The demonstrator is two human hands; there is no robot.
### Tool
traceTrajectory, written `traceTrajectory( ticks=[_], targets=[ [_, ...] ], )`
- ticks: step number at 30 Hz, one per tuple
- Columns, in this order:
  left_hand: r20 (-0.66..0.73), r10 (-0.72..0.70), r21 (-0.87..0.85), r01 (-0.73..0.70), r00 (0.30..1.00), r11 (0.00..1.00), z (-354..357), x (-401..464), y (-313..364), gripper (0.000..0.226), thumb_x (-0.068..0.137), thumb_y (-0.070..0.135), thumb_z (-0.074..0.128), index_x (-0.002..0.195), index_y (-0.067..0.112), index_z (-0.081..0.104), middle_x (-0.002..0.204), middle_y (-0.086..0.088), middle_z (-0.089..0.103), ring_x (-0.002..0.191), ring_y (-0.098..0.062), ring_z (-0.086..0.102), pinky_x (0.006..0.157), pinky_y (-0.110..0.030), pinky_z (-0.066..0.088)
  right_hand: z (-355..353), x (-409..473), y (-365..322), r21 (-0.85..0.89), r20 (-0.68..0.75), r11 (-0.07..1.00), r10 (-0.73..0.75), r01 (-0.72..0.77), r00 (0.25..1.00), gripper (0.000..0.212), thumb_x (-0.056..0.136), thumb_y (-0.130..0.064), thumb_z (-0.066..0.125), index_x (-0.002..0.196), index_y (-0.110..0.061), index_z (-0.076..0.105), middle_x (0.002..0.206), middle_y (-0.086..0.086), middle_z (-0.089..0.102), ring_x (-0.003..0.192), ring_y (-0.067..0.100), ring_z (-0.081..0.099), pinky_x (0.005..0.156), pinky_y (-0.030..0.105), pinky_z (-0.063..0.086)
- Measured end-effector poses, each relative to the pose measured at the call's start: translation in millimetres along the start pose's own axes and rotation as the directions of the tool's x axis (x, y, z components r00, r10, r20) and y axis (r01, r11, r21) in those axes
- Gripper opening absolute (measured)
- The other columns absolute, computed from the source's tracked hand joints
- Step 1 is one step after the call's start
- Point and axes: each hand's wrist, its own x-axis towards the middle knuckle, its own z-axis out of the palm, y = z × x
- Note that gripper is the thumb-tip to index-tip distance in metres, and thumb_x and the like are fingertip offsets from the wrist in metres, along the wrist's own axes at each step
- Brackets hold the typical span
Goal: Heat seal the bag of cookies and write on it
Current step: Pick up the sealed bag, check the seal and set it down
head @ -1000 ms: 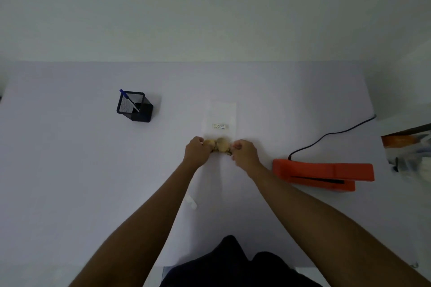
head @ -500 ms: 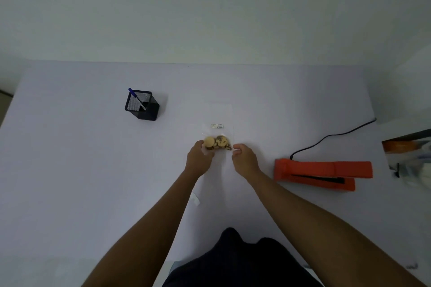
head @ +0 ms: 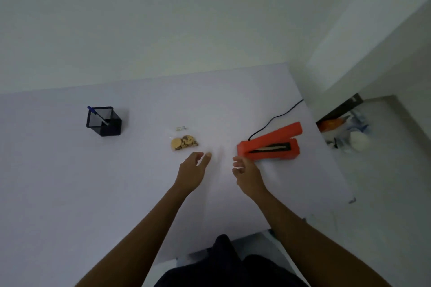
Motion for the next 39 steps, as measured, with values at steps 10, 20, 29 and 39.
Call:
traceTrajectory(
  ticks=[10, 20, 29, 39],
  targets=[
    [0.162, -0.047, 0.035, 0.042, 0.986, 0.999, 101, 27, 69, 0.072, 0.097, 0.061, 0.035, 0.144, 0.006, 0.042, 0.147, -0.014, 0.048, 0.132, -0.029, 0.047, 0.105, -0.036, 0.035, -110, 23, 59, 0.003, -0.208, 0.982, 0.187, -0.191, 0.960, 0.043, 0.090, -0.005, 0.065, 0.132, -0.009, 0.052, 0.126, 0.011, 0.060, 0.107, 0.023, 0.059, 0.091, 0.034, 0.050],
    [0.003, -0.281, -0.216, 0.275, 0.960, 0.937, 177, 60, 97, 0.076, 0.094, 0.064, 0.037, 0.142, 0.005, 0.037, 0.141, -0.016, 0.050, 0.126, -0.030, 0.051, 0.094, -0.033, 0.039, -154, 84, 93, 0.045, -0.186, 0.989, 0.147, -0.141, 0.971, 0.082, 0.085, 0.003, 0.069, 0.155, -0.013, 0.028, 0.152, 0.010, 0.045, 0.142, 0.028, 0.041, 0.118, 0.044, 0.035],
    [-0.069, -0.358, -0.280, 0.327, 0.931, 0.903, 156, 135, 123, 0.086, 0.091, 0.070, 0.036, 0.145, 0.003, 0.029, 0.147, -0.018, 0.043, 0.132, -0.032, 0.046, 0.106, -0.040, 0.037, -160, 169, 44, -0.026, -0.044, 0.995, 0.090, -0.092, 0.995, 0.086, 0.088, 0.003, 0.063, 0.159, -0.014, 0.017, 0.158, 0.010, 0.036, 0.146, 0.030, 0.035, 0.119, 0.041, 0.032],
    [-0.012, -0.290, -0.271, 0.276, 0.957, 0.922, 109, 199, 153, 0.087, 0.094, 0.067, 0.031, 0.153, 0.004, 0.015, 0.155, -0.016, 0.032, 0.140, -0.032, 0.037, 0.113, -0.042, 0.031, -160, 239, -18, -0.093, 0.031, 0.995, 0.036, -0.033, 0.999, 0.071, 0.085, 0.008, 0.056, 0.149, -0.015, 0.035, 0.133, 0.013, 0.057, 0.121, 0.032, 0.057, 0.101, 0.041, 0.049]
  ],
)
